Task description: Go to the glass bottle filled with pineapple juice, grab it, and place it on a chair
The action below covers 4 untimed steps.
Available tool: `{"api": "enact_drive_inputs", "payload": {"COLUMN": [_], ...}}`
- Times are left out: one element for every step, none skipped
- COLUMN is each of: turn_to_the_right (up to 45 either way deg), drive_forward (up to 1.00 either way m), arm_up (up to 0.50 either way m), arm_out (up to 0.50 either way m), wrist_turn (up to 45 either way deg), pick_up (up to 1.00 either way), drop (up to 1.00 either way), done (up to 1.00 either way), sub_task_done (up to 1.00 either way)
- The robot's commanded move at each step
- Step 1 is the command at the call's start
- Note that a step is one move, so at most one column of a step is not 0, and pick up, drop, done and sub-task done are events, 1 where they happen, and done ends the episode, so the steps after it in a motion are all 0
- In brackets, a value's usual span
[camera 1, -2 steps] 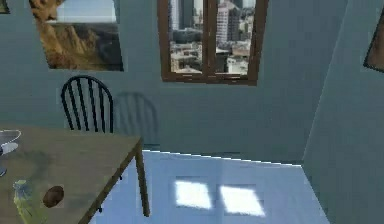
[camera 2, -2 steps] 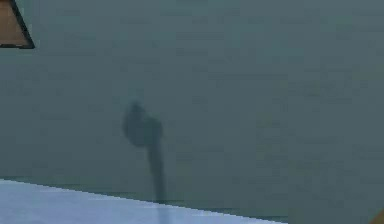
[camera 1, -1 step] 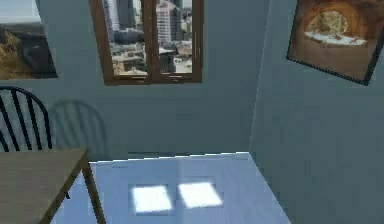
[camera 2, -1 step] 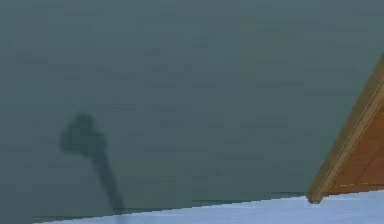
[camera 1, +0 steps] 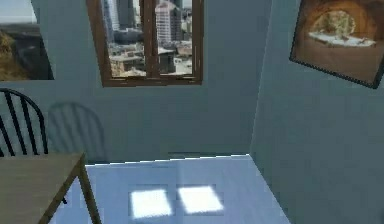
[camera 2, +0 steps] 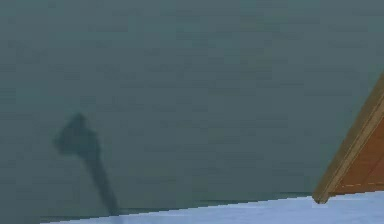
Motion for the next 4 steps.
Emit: {"api": "enact_drive_inputs", "payload": {"turn_to_the_right": [-45.0, -45.0, -45.0, -15.0], "drive_forward": [0.0, 0.0, 0.0, 0.0], "arm_up": [0.0, 0.0, 0.0, 0.0], "arm_out": [0.0, 0.0, 0.0, 0.0], "wrist_turn": [0.0, 0.0, 0.0, 0.0], "pick_up": [0.0, 0.0, 0.0, 0.0], "drop": [0.0, 0.0, 0.0, 0.0], "done": [0.0, 0.0, 0.0, 0.0], "sub_task_done": [0.0, 0.0, 0.0, 0.0]}}
